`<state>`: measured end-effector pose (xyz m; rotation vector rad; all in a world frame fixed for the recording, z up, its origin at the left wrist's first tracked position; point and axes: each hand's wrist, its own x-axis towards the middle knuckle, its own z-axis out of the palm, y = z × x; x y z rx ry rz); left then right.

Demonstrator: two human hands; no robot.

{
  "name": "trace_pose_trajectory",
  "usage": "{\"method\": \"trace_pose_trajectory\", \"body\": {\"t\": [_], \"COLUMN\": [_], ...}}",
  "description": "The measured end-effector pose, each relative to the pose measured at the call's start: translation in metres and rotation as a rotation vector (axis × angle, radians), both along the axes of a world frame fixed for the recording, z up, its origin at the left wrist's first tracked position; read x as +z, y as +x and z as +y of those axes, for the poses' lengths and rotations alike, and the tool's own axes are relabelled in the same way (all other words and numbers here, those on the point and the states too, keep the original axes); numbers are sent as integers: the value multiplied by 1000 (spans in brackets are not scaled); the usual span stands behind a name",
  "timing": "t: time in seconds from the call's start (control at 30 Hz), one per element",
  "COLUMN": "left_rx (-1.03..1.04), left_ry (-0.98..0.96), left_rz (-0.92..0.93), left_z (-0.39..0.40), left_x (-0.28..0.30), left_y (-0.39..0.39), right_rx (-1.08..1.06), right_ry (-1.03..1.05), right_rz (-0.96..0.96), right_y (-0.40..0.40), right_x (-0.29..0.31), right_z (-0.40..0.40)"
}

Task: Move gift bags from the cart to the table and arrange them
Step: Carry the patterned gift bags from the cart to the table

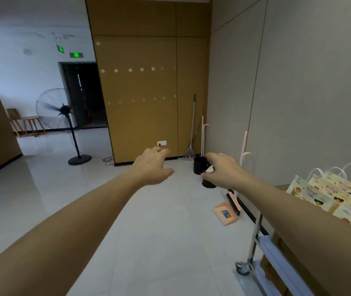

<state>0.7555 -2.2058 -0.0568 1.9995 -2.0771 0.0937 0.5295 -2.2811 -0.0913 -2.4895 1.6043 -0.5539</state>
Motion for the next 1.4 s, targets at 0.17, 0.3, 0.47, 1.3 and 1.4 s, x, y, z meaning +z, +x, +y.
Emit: {"method": "trace_pose_trajectory", "body": {"t": [0.17,0.3,0.47,1.3,1.4], "left_rx": [-126,-303,-552,-1188,-1142], "left_ry": [56,122,206,429,469], "left_rz": [81,77,17,-127,-119], "left_z": [-112,-204,-308,-462,-483], "left_x": [-34,-80,-116,-208,-212], "left_y": [-30,-70,-126,-407,-419], "right_rx": [-124,-305,-541,-1247,-1221], "right_ry": [43,135,239,367,320], "right_rz": [3,16,32,-295,-360], "right_y": [-29,-64,-110,-308,-327], "right_x": [-34,-80,-118,-179,-181], "right_z": [-74,-122,-160,-191,-222]}}
